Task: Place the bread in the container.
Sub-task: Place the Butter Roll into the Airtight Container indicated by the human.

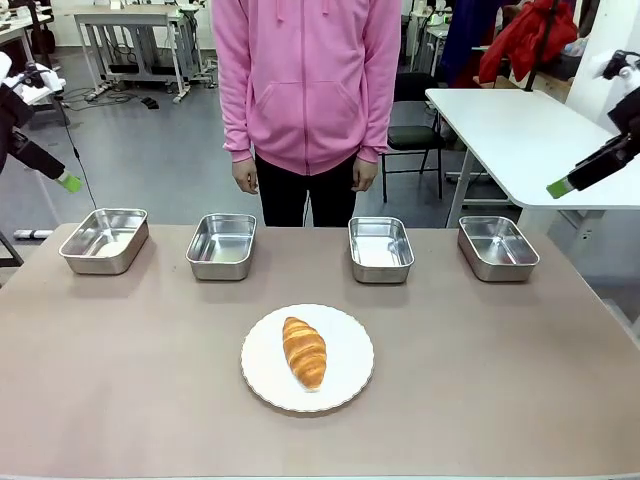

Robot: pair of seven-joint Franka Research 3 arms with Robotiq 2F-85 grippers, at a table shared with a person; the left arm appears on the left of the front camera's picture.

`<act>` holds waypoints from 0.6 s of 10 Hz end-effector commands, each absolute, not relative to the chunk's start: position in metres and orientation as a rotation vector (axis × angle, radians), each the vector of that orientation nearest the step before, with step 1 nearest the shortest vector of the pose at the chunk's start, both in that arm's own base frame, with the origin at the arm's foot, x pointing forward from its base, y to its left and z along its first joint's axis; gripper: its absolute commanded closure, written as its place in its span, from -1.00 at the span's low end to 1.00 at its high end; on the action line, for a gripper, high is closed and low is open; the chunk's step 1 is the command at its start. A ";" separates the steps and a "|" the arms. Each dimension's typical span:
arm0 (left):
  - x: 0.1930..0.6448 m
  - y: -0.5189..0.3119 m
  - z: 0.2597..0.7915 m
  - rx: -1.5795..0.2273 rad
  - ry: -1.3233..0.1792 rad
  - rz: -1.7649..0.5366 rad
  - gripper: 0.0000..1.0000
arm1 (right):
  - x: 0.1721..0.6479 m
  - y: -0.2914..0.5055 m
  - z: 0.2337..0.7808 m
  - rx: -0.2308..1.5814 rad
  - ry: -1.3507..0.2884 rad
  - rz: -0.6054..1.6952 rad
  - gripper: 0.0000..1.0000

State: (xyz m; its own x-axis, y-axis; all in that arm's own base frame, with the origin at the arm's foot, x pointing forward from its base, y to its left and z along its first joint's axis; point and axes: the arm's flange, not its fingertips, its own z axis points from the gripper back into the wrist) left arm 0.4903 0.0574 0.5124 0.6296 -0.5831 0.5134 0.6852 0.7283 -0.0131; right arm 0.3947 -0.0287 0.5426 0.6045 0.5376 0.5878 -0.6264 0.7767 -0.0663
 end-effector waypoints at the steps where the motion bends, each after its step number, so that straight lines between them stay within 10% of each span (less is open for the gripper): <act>1: 0.493 0.065 0.508 -0.212 -0.511 -0.723 -1.00 | 0.395 -0.034 0.541 0.158 -0.628 0.672 -1.00; 6: 0.506 0.186 0.517 -0.567 -0.679 -0.761 -1.00 | 0.431 -0.138 0.562 0.405 -0.680 0.707 -1.00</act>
